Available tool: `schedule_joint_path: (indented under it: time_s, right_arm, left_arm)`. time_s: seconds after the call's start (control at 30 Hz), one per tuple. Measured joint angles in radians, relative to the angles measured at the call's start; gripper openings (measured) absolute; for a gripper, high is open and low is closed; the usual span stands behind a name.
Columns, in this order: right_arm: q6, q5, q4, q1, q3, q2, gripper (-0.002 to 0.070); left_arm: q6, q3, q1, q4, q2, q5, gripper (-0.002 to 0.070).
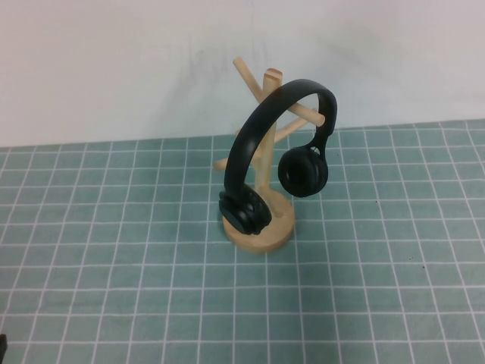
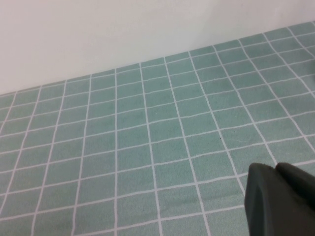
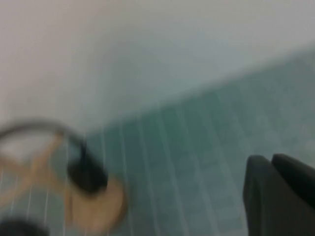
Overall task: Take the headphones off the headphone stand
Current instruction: Pick up the headphones from the headphone stand
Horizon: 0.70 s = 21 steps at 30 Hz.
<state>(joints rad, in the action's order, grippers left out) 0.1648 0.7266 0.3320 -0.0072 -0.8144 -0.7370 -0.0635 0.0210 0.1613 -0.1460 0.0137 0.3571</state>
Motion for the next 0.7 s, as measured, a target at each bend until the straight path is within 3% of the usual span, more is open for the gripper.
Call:
schedule_joint_path:
  time_s: [0.17, 0.37, 0.43, 0.53, 0.63, 0.7]
  right_arm:
    - [-0.584, 0.007, 0.587, 0.036, 0.093, -0.136, -0.0006]
    - [-1.070, 0.002, 1.080, 0.208, 0.110, -0.270, 0.0024]
    - [-1.159, -0.026, 1.233, 0.280, 0.110, -0.309, 0.0092]
    - [-1.293, -0.117, 1.403, 0.395, 0.110, -0.374, 0.0249]
    - [-1.313, -0.186, 1.403, 0.482, 0.072, -0.446, 0.0415]
    - [-1.306, -0.180, 1.403, 0.511, 0.030, -0.491, 0.0480]
  left_arm:
    - [0.000, 0.000, 0.000, 0.000, 0.000, 0.000, -0.0005]
    - [0.000, 0.000, 0.000, 0.000, 0.000, 0.000, -0.0005]
    - [0.000, 0.000, 0.000, 0.000, 0.000, 0.000, -0.0005]
    - [0.000, 0.000, 0.000, 0.000, 0.000, 0.000, -0.0005]
    - [0.000, 0.000, 0.000, 0.000, 0.000, 0.000, -0.0005]
    - [0.000, 0.000, 0.000, 0.000, 0.000, 0.000, -0.0005]
